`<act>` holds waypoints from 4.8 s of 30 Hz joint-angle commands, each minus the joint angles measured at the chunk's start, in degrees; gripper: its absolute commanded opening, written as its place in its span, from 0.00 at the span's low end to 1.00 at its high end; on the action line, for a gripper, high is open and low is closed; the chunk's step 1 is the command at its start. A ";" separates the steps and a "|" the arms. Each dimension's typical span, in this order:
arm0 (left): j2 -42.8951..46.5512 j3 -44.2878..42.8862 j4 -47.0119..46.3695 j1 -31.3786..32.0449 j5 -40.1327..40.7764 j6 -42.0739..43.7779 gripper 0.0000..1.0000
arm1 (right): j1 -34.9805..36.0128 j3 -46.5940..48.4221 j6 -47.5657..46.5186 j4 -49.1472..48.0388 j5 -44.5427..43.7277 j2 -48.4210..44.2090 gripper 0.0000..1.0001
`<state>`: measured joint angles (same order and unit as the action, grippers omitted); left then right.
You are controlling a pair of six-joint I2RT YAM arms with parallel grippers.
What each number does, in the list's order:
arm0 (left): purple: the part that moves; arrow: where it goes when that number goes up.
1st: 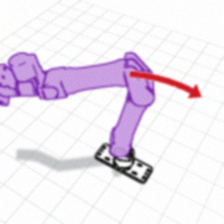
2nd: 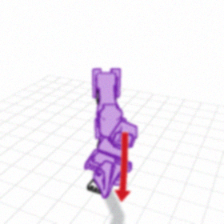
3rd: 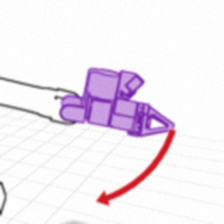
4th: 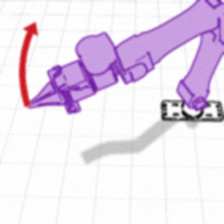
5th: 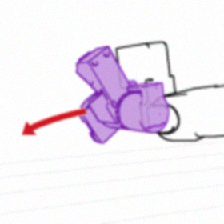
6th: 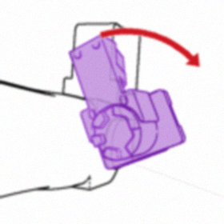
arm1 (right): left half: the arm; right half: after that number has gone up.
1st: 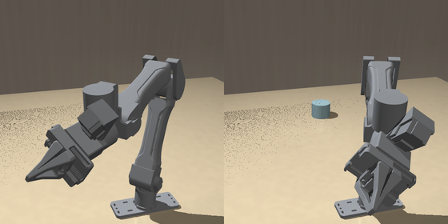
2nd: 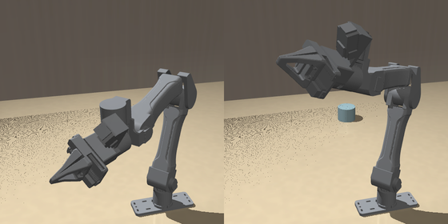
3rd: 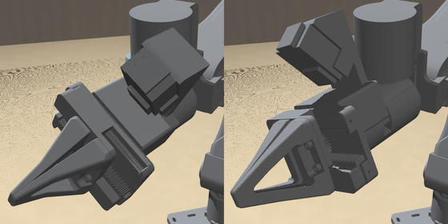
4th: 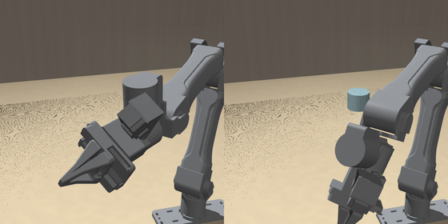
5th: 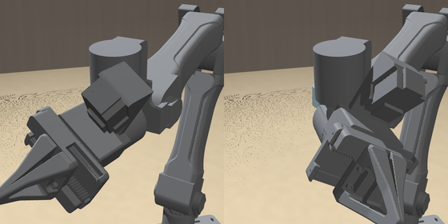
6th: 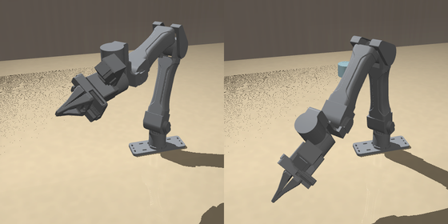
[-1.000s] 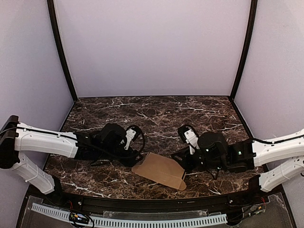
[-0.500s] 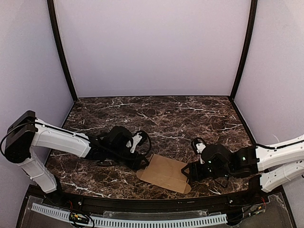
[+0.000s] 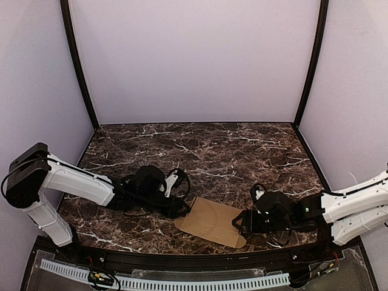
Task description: Fold the paper box
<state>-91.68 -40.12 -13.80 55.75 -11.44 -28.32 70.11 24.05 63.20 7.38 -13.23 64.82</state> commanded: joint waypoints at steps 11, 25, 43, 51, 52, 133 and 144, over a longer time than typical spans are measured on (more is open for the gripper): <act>5.01 6.54 4.02 -0.07 2.19 -4.56 0.38 | -2.01 -6.49 8.72 -18.70 2.89 3.40 0.48; 15.35 11.66 7.47 -0.08 5.94 -6.96 0.38 | -5.58 -3.66 3.50 -27.49 8.97 12.91 0.09; 28.78 13.00 8.82 -0.83 6.16 -14.07 0.71 | -7.01 -3.14 -5.54 -25.97 8.02 10.66 0.00; 29.91 20.81 -3.17 -1.28 0.06 -28.42 0.80 | -6.93 -4.13 -5.99 -28.14 7.11 10.48 0.00; 30.09 22.24 -4.39 -1.31 -0.76 -29.45 0.81 | -6.93 -4.25 -5.98 -28.59 7.15 10.50 0.00; 1.11 26.16 -51.11 -1.30 -14.28 -51.55 0.47 | -7.01 -5.77 -6.67 -35.64 9.25 14.85 0.00; 3.12 26.83 -50.95 -2.27 -15.09 -51.80 0.06 | -7.02 -5.70 -15.12 -29.73 6.67 4.53 0.25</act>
<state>-90.17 -14.06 -62.48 54.46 -24.91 -79.81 63.33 19.03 54.43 -26.65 -4.16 75.81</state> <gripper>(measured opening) 0.495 0.122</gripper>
